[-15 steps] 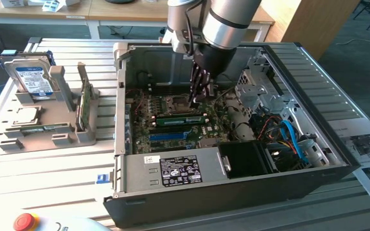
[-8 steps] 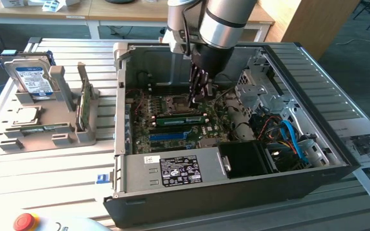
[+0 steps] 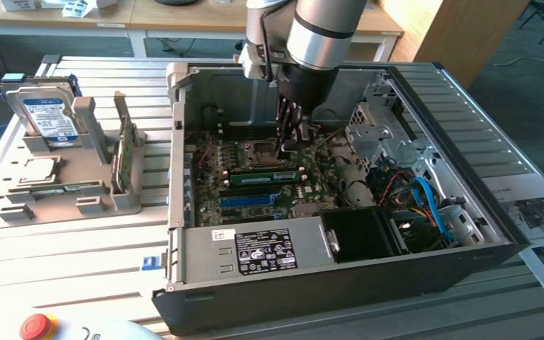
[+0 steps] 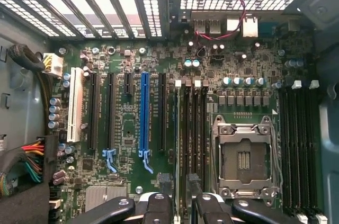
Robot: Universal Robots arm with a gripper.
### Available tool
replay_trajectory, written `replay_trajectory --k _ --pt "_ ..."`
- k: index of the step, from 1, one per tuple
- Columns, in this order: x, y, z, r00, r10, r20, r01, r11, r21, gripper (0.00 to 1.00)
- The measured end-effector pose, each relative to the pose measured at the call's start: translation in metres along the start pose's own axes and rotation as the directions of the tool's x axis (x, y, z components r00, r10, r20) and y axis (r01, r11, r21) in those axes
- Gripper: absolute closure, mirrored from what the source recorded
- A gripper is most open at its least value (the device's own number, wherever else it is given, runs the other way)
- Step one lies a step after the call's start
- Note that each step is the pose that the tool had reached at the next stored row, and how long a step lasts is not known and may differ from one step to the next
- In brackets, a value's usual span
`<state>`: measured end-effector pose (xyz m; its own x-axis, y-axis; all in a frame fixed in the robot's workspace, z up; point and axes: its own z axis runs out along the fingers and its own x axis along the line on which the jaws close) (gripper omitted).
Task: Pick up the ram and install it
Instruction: 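Insert the ram into the slot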
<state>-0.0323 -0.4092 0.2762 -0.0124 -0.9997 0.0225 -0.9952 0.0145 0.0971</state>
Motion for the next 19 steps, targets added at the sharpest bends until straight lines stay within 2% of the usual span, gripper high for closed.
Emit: replay_trajectory --k 5,10,12,14,19 --pt "-0.001 0.0050 0.0006 1.0000 0.001 -0.0044 -0.001 0.9997 0.0247 0.75" --pt "-0.001 0.0101 0.0011 1.0000 0.002 -0.0072 -0.002 0.9986 0.0522 0.75" --pt "-0.001 0.0120 0.0012 1.0000 0.002 -0.0086 -0.002 0.9981 0.0611 0.75" --pt "-0.001 0.0130 0.0014 1.0000 0.003 -0.0091 -0.002 0.9978 0.0666 0.75" --pt "-0.001 0.0131 0.0013 1.0000 0.003 -0.0092 -0.002 0.9978 0.0670 0.75"
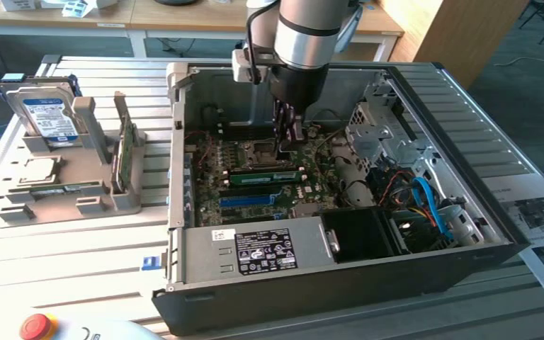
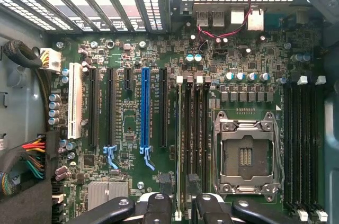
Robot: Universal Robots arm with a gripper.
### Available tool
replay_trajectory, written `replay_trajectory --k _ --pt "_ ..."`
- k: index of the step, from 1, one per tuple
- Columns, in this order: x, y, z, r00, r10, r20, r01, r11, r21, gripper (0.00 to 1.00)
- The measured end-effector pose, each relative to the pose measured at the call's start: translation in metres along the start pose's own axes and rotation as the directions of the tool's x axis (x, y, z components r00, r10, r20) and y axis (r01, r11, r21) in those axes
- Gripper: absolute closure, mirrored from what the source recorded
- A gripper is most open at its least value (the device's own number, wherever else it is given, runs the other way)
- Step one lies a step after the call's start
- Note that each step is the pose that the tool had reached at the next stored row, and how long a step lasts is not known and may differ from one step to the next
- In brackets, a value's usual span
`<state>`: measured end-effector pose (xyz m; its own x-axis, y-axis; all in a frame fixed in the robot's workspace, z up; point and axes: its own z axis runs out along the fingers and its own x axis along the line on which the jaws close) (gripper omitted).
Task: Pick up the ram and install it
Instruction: 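Insert the ram into the slot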
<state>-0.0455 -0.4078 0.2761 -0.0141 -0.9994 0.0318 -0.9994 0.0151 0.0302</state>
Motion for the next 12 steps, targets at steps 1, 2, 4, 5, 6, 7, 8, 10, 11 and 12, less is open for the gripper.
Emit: replay_trajectory --k 1,2,4,5,6,7,8,10,11,12 --pt "0.0000 0.0000 0.0000 1.0000 0.000 0.0000 0.000 1.0000 0.0000 0.75" --pt "0.0000 -0.0002 0.0000 1.0000 0.000 0.0004 0.000 1.0000 -0.0011 0.75" --pt "0.0001 -0.0011 -0.0001 1.0000 0.000 0.0015 0.000 1.0000 -0.0045 0.75" --pt "0.0002 -0.0017 -0.0001 1.0000 0.000 0.0023 0.000 1.0000 -0.0062 0.75" --pt "0.0003 -0.0024 -0.0001 1.0000 0.000 0.0029 0.000 1.0000 -0.0083 0.75" --pt "0.0004 -0.0033 -0.0001 1.0000 0.000 0.0032 0.000 0.9999 -0.0103 0.75" --pt "0.0006 -0.0041 -0.0002 1.0000 0.000 0.0034 0.000 0.9999 -0.0121 0.75" --pt "0.0011 -0.0063 -0.0004 1.0000 -0.001 0.0040 0.001 0.9999 -0.0159 0.75" --pt "0.0014 -0.0076 -0.0004 1.0000 -0.001 0.0044 0.001 0.9998 -0.0183 0.75" --pt "0.0016 -0.0089 -0.0005 1.0000 -0.001 0.0047 0.001 0.9998 -0.0204 0.75"
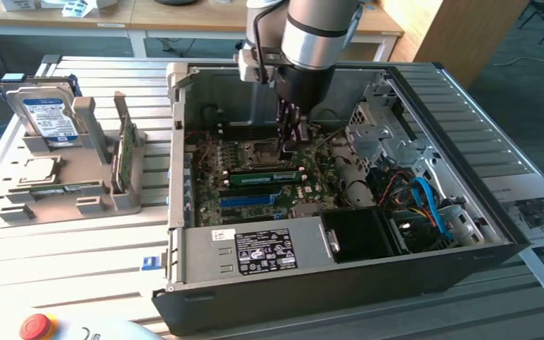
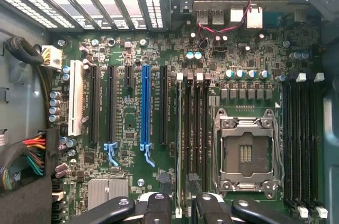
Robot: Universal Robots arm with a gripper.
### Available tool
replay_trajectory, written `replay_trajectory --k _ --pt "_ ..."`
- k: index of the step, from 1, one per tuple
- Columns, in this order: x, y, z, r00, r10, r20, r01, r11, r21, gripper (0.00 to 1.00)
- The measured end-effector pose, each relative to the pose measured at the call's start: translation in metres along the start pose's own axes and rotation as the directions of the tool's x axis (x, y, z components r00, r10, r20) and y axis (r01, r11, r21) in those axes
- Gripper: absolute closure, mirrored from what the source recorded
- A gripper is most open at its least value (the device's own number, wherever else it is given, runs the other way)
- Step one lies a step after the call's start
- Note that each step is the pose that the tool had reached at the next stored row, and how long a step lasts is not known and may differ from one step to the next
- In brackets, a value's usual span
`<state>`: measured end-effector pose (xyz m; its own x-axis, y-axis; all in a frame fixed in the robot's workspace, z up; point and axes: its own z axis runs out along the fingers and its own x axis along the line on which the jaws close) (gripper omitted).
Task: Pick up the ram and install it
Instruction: 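Insert the ram into the slot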
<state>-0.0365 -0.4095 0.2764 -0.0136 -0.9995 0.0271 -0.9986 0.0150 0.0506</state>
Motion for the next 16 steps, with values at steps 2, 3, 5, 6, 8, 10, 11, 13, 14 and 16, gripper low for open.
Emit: replay_trajectory --k 2,3,5,6,8,10,11,13,14,16 --pt "0.000 -0.0025 -0.0001 1.0000 0.000 0.0006 0.000 1.0000 -0.0042 0.75" --pt "0.001 -0.0036 -0.0002 1.0000 0.000 0.0008 0.000 1.0000 -0.0059 0.75" --pt "0.001 -0.0056 -0.0004 1.0000 0.000 0.0012 0.000 1.0000 -0.0095 0.75" --pt "0.001 -0.0065 -0.0004 1.0000 0.000 0.0015 0.000 0.9999 -0.0111 0.75" --pt "0.001 -0.0079 -0.0006 1.0000 0.000 0.0017 0.001 0.9999 -0.0136 0.75" --pt "0.002 -0.0092 -0.0008 1.0000 -0.001 0.0018 0.001 0.9999 -0.0155 0.75" --pt "0.002 -0.0099 -0.0009 1.0000 -0.001 0.0018 0.001 0.9999 -0.0163 0.75" --pt "0.002 -0.0112 -0.0010 1.0000 -0.001 0.0021 0.001 0.9998 -0.0179 0.75" --pt "0.002 -0.0119 -0.0011 1.0000 -0.001 0.0020 0.001 0.9998 -0.0189 0.75" --pt "0.002 -0.0133 -0.0012 1.0000 -0.001 0.0021 0.001 0.9998 -0.0209 0.75"
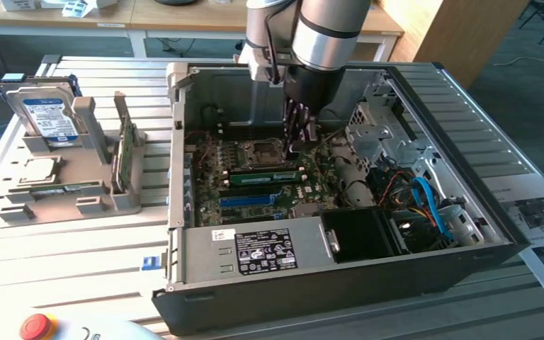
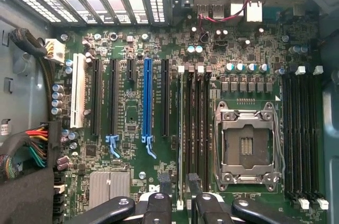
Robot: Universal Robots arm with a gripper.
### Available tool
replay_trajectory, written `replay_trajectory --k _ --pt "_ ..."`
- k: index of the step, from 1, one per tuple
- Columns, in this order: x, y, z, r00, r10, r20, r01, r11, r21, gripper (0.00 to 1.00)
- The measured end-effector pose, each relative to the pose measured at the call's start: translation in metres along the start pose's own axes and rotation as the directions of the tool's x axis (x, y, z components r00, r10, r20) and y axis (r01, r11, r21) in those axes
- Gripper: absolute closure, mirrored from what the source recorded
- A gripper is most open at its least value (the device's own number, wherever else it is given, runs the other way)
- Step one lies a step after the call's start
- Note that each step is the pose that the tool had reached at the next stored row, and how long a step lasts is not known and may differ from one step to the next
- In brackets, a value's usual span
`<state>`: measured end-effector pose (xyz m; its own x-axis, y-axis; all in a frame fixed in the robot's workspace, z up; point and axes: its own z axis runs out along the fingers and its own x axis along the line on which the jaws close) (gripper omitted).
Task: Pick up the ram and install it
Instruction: 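Insert the ram into the slot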
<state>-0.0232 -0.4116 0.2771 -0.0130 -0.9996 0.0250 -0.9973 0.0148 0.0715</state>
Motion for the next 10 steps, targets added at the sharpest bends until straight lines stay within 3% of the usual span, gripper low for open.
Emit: replay_trajectory --k 10 --pt "0.0003 -0.0046 -0.0004 1.0000 0.000 0.0003 0.000 1.0000 -0.0063 0.75"
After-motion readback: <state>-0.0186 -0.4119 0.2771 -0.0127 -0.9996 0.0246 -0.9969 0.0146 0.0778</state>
